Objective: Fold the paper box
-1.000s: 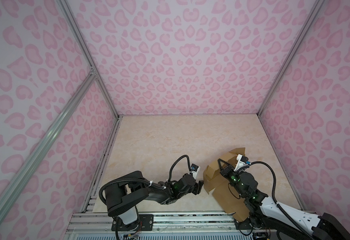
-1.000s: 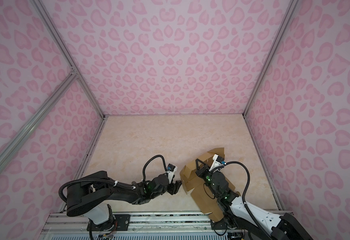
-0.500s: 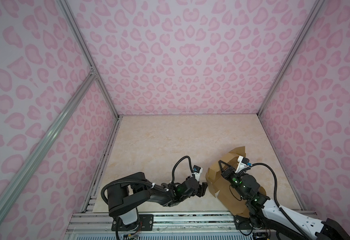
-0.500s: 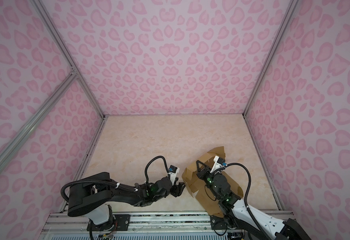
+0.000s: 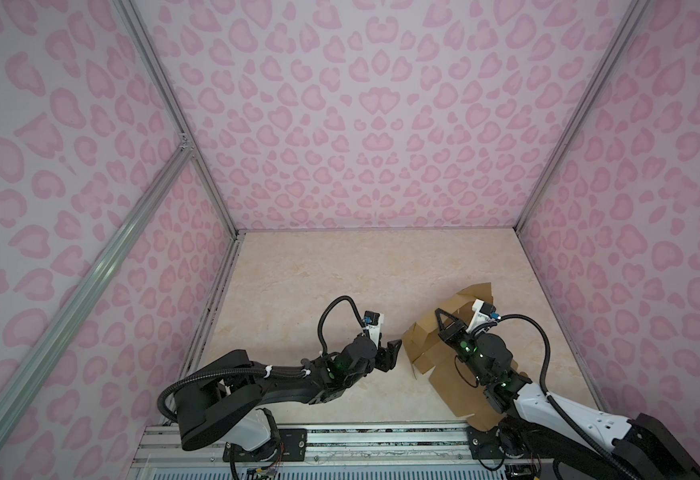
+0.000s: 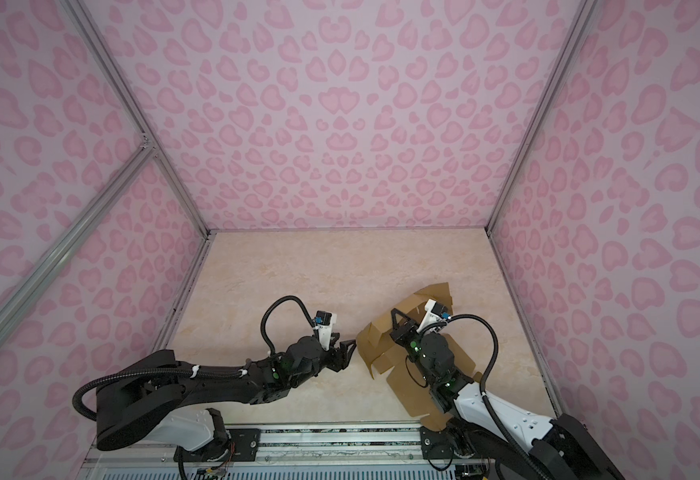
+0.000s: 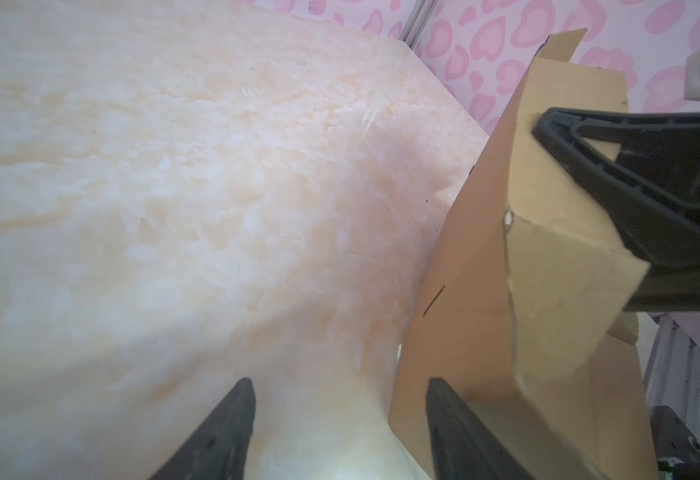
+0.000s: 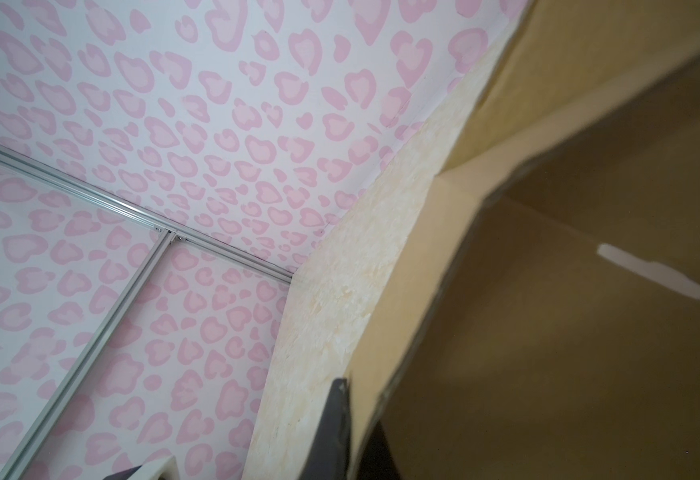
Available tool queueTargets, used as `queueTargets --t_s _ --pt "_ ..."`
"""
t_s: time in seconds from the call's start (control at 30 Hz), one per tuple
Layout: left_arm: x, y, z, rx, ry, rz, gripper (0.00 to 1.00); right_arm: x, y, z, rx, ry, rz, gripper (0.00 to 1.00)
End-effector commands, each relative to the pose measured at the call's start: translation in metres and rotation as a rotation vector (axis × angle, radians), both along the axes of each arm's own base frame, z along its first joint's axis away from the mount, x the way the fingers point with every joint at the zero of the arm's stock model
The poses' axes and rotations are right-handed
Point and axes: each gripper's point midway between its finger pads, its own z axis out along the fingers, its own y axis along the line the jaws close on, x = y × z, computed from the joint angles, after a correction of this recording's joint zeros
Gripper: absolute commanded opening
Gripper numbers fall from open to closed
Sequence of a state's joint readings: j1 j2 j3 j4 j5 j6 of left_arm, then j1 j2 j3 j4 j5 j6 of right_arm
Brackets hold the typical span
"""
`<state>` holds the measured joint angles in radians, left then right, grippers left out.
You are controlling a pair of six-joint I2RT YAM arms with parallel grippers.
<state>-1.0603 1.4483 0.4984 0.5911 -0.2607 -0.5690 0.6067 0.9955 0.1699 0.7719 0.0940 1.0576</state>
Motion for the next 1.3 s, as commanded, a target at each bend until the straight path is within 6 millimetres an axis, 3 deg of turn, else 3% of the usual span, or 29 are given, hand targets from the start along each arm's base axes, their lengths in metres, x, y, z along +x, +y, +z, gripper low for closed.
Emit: queueTargets --t_s 0.0,0.2,0.37,0.53,0.77,0.87,1.27 --pt "0.002 0.007 -0.002 0.050 -0.013 -0.015 0.68 0.011 0.018 0.034 0.075 -0.094 0.053 0.05" --pt "0.022 0.050 0.004 0.104 -0.037 0.073 0.69 0.037 0.038 0.068 0.161 -0.182 0.066 0.06" --pt "0.038 0.084 0.025 0.161 -0.088 0.155 0.69 0.062 0.061 0.090 0.267 -0.250 0.097 0.06" --pt "0.053 0.111 0.042 0.199 -0.093 0.221 0.70 0.091 0.082 0.073 0.367 -0.202 0.105 0.05" --pt "0.069 0.147 0.032 0.318 -0.051 0.256 0.70 0.106 0.097 0.059 0.340 -0.170 0.103 0.05" --pt "0.079 0.151 0.029 0.310 -0.035 0.262 0.70 0.110 0.103 0.043 0.349 -0.140 0.101 0.05" --pt "0.098 0.121 0.000 0.338 -0.036 0.137 0.68 0.111 0.106 0.008 0.302 -0.055 0.109 0.06"
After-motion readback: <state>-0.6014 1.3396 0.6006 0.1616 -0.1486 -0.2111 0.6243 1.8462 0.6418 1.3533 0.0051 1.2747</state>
